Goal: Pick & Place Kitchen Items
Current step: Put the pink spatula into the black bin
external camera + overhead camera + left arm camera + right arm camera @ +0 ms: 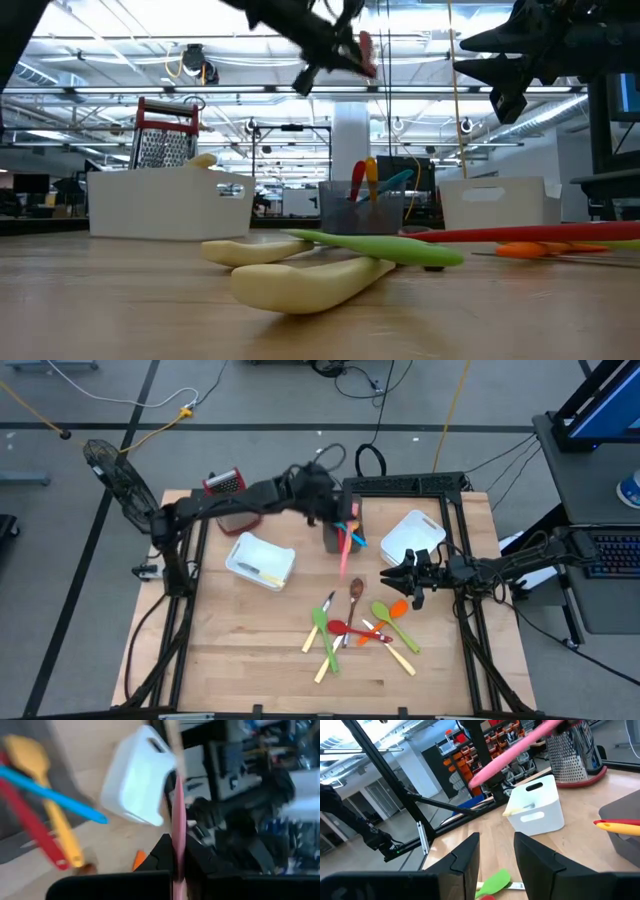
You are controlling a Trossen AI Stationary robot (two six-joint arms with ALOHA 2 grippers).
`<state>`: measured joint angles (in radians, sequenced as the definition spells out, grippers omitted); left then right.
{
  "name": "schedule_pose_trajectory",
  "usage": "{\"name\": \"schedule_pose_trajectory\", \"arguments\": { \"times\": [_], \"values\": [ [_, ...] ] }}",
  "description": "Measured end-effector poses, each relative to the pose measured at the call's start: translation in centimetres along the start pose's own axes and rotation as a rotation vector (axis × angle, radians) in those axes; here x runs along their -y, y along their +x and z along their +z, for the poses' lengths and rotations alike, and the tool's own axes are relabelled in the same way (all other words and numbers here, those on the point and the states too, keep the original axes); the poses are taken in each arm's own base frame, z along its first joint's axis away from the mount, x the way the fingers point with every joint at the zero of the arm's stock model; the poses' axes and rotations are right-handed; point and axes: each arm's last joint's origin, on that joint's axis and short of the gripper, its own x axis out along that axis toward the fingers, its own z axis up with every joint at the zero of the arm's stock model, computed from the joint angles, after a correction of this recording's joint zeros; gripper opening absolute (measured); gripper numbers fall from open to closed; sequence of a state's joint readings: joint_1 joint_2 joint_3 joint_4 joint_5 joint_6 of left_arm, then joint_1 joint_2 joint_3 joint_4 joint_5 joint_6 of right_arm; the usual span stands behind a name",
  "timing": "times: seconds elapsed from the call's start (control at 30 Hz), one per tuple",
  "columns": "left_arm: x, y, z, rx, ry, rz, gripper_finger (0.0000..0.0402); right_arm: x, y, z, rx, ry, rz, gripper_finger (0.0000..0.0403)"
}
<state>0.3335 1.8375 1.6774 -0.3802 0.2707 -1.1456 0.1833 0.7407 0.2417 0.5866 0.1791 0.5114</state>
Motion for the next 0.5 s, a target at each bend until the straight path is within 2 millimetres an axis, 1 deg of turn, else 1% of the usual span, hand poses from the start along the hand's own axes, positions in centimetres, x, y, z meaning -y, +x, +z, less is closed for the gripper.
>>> {"name": "schedule_pose_trajectory", "arguments": {
  "times": [0.1,0.17,0.33,0.43,0.5],
  "values": [
    [-1.9,0.8,2.5,-0.005,-0.106,-0.004,0.0008,0.0,0.0,0.0,0.000,0.000,0.001,0.0114],
    [-3.4,1.5,3.5,-0.037,-0.180,0.023,0.0008,0.0,0.0,0.0,0.001,0.001,0.001,0.0114],
    [-6.4,4.2,4.7,-0.059,-0.331,0.070,0.0008,0.0,0.0,0.0,-0.001,0.000,0.000,0.0114],
    [-8.0,5.3,5.2,-0.062,-0.388,0.105,0.0008,0.0,0.0,0.0,0.000,0.000,0.000,0.0114],
    [-8.7,5.7,5.3,-0.067,-0.416,0.130,0.0008,0.0,0.0,0.0,-0.001,-0.001,0.000,0.0114]
  ]
}}
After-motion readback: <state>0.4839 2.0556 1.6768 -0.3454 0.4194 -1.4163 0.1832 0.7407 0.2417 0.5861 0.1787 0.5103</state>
